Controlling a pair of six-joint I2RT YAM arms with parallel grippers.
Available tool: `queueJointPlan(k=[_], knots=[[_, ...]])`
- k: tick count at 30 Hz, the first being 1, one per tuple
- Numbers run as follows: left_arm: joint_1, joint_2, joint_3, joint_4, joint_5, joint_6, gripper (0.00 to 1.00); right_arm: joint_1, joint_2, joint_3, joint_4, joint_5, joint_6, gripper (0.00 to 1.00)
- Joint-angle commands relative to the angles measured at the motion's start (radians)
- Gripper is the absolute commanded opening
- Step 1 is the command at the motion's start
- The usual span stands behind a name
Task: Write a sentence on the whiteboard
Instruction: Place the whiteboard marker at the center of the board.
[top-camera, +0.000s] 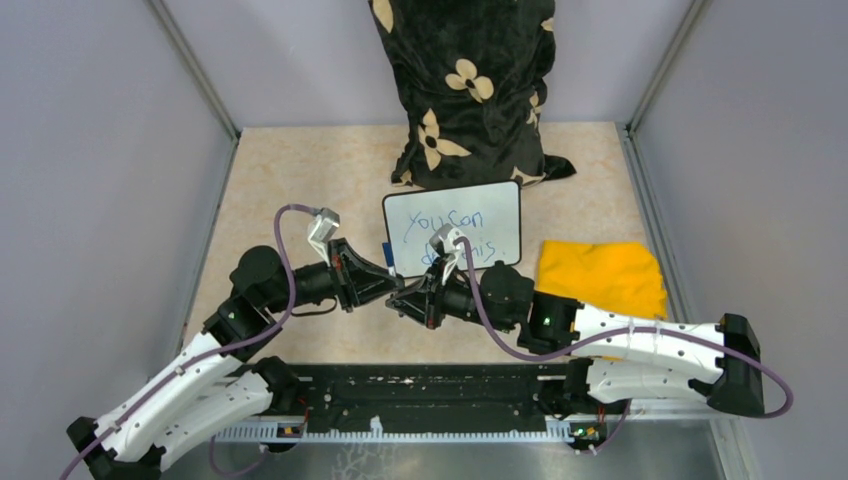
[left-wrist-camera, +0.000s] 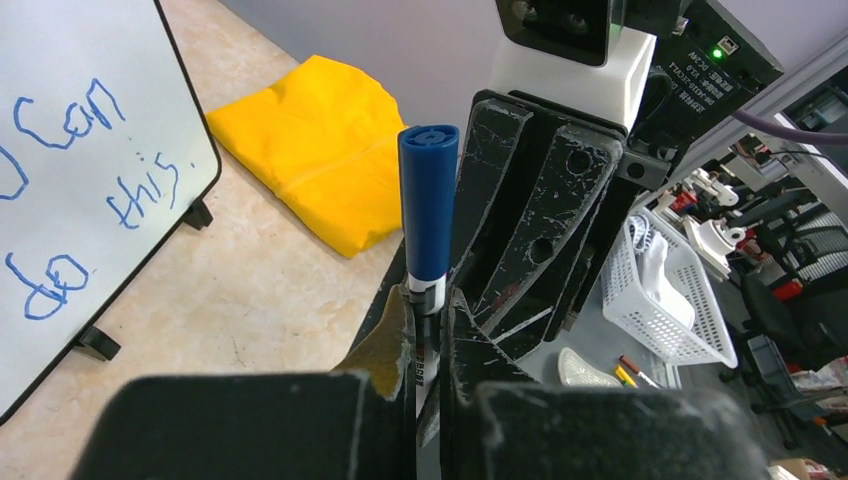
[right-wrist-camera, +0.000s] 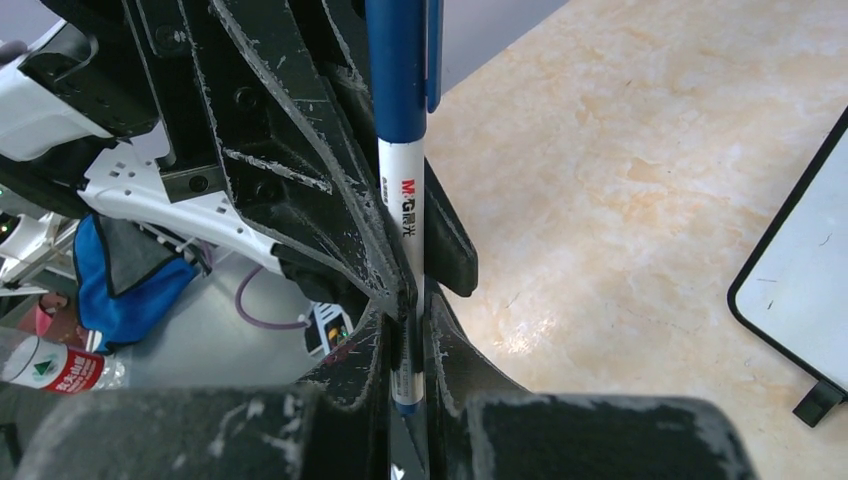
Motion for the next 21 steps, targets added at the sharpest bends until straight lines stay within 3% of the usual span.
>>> queueJointPlan(k=[1,4,7,11,16,21], knots=[[-0.002,-0.017,-0.001,0.006,-0.071,0.006,0.00,-0.009,-0.005,0.003,0.029,0.008,-0.006,0.06],[-0.001,-0.020,0.017,-0.060,-0.156,0.032,0.00,-0.009,-0.010,0.006,-0.010,0.022,-0.003,0.38],[-0.001,0.011,0.099,-0.209,-0.331,0.073,0.00,-0.010,-0.021,0.026,-0.100,0.076,0.007,0.59],[0.000,0.074,0.187,-0.431,-0.589,0.114,0.00,-0.010,-0.079,0.015,-0.232,0.199,0.035,0.63],[0.001,0.203,0.249,-0.662,-0.896,0.089,0.00,-0.009,-0.176,-0.042,-0.334,0.473,0.125,0.64],[0.073,0.325,0.265,-0.753,-0.937,0.119,0.00,-0.010,-0.228,-0.098,-0.393,0.642,0.175,0.66]])
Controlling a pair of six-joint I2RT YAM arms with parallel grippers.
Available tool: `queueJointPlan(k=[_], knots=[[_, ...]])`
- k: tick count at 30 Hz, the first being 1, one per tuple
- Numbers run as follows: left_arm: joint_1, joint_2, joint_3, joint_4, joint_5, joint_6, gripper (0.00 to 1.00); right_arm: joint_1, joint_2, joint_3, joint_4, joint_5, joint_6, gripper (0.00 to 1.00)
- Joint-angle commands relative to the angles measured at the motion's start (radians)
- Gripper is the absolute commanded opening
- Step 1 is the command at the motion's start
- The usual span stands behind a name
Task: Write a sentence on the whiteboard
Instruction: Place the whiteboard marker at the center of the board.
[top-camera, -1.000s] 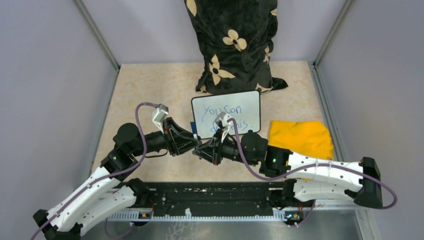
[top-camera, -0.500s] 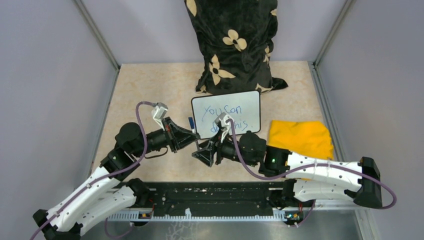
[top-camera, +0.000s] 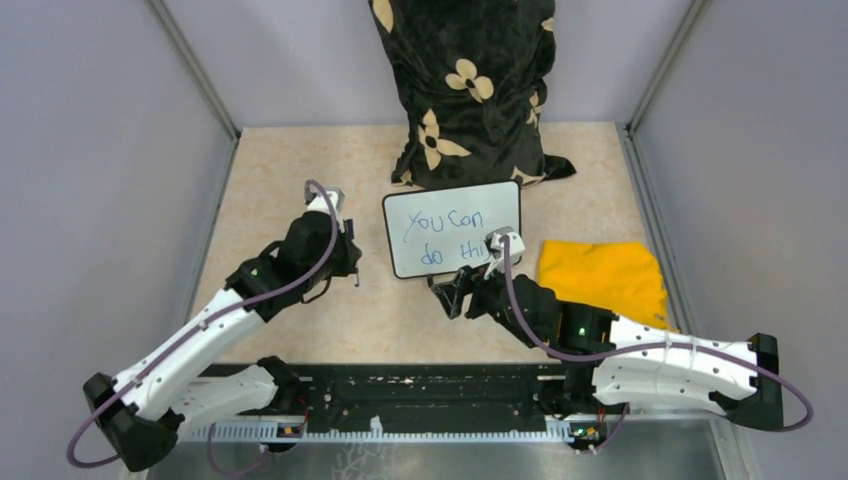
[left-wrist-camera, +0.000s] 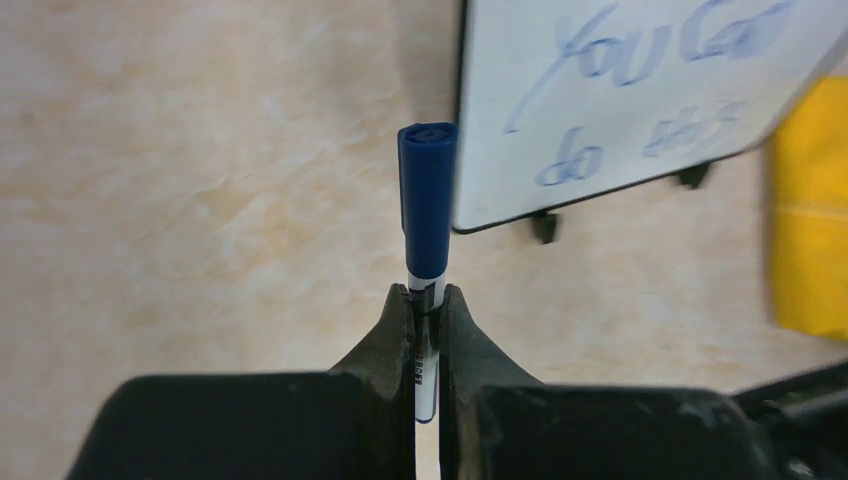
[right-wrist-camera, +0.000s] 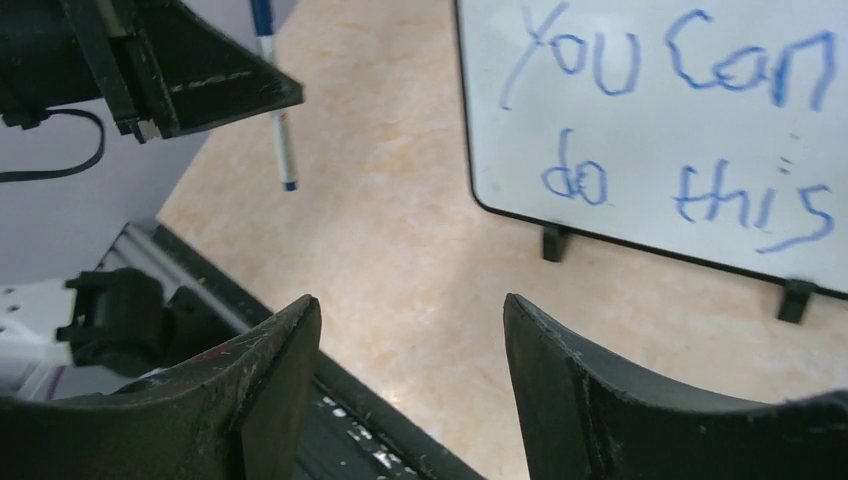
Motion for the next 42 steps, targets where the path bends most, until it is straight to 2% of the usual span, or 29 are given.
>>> queueJointPlan(k=[1,5,7,15,21,25,32,37,42], knots=[[0.092,0.083,0.012,-0.151,-0.109,0.044,0.00,-0.009,-0.038,-0.047,-0.054,0.216,0.063,0.67],[0.287,0.153,-0.043,-0.092,0.096,0.070,0.00,-0.010,-0.049,-0.081,-0.036,0.239,0.055,0.66],[0.326,0.207,-0.048,-0.063,0.115,0.084,0.00,-0.010,-0.051,-0.098,-0.038,0.266,0.056,0.66],[0.344,0.450,0.062,-0.066,0.040,0.177,0.00,-0.016,-0.042,-0.108,-0.036,0.251,0.010,0.66],[0.353,0.562,0.087,-0.018,0.075,0.173,0.00,-0.017,-0.009,-0.095,-0.039,0.232,0.020,0.66],[0.355,0.592,0.074,0.005,0.125,0.152,0.00,-0.017,0.023,-0.081,-0.042,0.245,0.033,0.66],[0.356,0.553,-0.038,0.112,0.168,0.135,0.00,-0.019,0.093,-0.024,-0.069,0.297,0.079,0.67],[0.355,0.565,-0.039,0.120,0.185,0.138,0.00,-0.033,0.105,0.029,-0.145,0.353,0.061,0.68],[0.355,0.598,-0.024,0.112,0.209,0.127,0.00,-0.048,0.076,0.014,-0.138,0.331,0.039,0.67]])
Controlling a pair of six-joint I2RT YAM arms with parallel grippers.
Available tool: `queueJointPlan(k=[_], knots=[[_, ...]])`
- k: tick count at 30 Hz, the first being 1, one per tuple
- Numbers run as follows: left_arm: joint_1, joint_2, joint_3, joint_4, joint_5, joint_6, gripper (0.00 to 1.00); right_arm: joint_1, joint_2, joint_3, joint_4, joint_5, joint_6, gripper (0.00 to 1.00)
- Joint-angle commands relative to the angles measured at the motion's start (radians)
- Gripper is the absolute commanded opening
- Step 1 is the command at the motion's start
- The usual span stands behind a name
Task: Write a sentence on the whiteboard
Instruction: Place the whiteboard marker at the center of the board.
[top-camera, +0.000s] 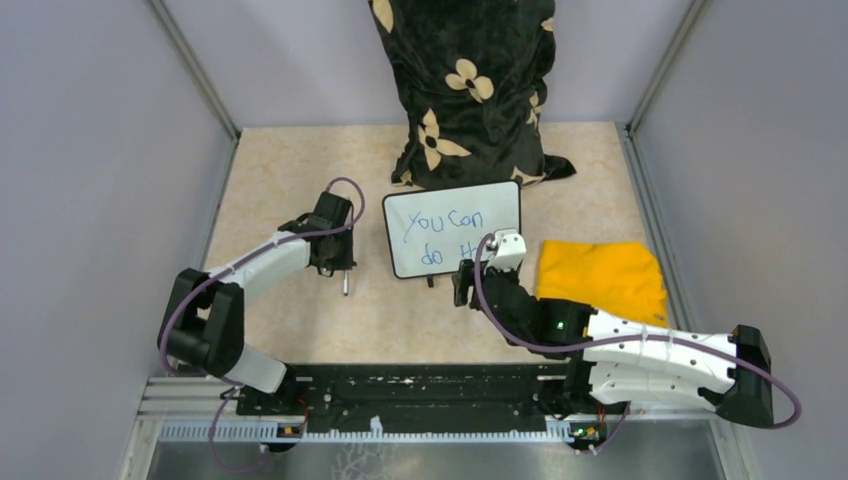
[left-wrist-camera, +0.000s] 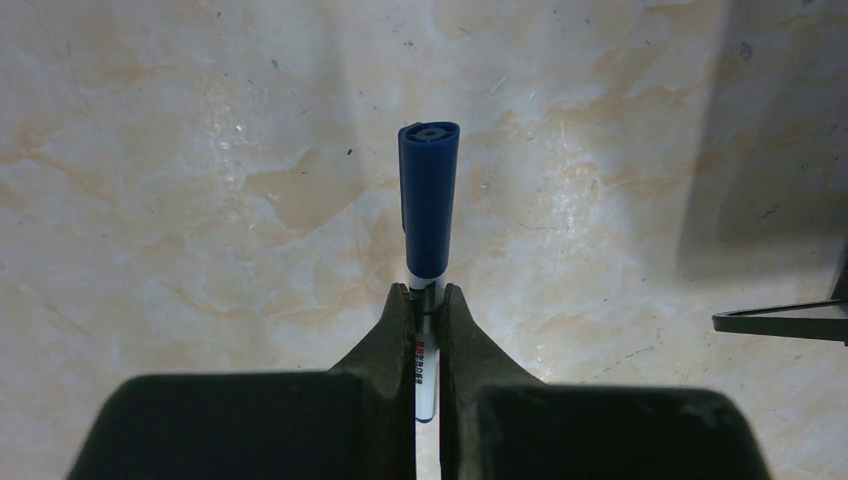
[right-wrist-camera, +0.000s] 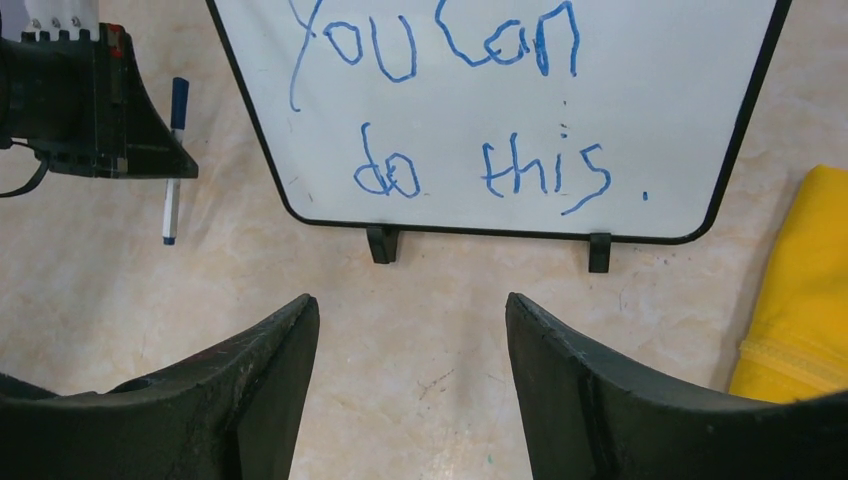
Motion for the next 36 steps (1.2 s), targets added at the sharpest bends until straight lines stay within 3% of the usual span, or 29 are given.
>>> queueJointPlan(k=[1,21,36], knots=[[0.004,0.022,0.016,0.023,0.042,-0.012,0.00,-0.017,-0.034,0.025,-0.003,0.015,-0.018,0.67],[0.004,0.081,0.029,0.012,0.073,-0.022,0.01,-0.018,-0.030,-0.005,0.041,-0.085,-0.036,0.68],[0.004,0.126,0.046,-0.008,0.084,-0.019,0.13,-0.018,-0.036,-0.014,0.043,-0.085,-0.036,0.68]])
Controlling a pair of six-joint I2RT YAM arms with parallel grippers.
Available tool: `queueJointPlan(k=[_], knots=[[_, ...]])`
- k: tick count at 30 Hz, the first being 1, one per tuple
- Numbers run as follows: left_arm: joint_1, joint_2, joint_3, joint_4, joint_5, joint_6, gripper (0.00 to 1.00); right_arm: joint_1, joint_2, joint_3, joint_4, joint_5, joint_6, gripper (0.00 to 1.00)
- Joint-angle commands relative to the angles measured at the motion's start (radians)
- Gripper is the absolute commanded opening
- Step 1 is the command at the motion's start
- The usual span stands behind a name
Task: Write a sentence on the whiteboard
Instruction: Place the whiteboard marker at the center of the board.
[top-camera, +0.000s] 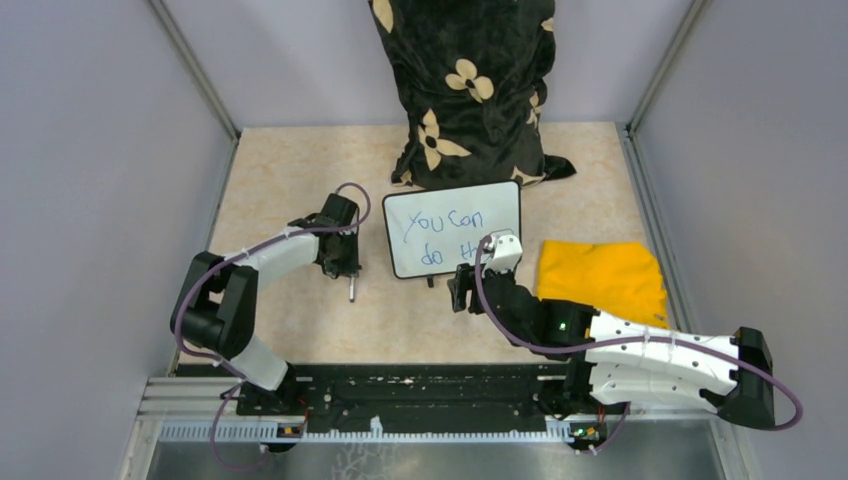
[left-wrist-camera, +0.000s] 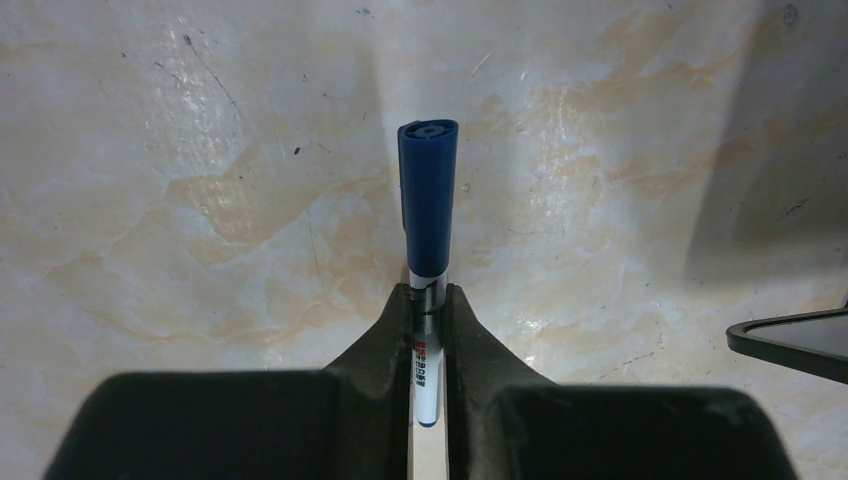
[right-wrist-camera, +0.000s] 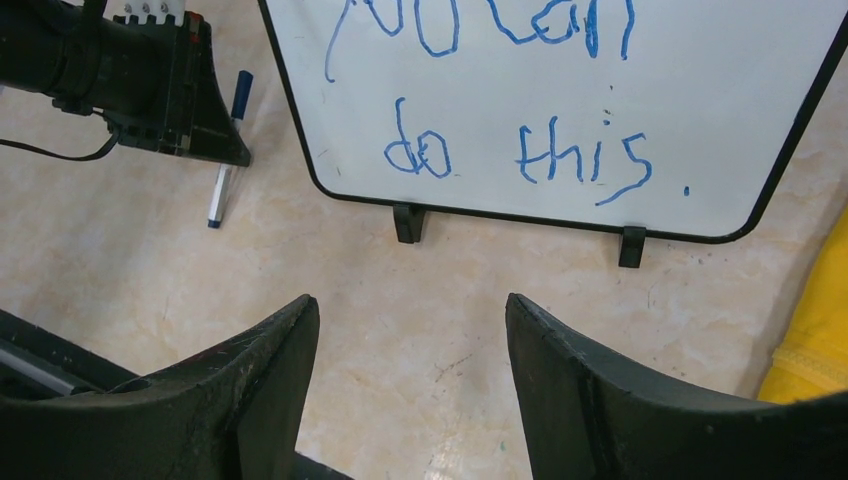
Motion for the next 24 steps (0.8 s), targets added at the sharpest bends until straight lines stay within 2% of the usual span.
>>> queueJointPlan(k=[1,24], knots=[[0.004,0.025,0.031,-0.014,0.009,0.000,0.13,-0.009,-0.017,-0.001,0.035,0.000,-0.008,0.68],[0.004,0.051,0.036,-0.025,0.007,0.001,0.21,-0.009,-0.036,-0.009,0.029,-0.002,-0.008,0.68]])
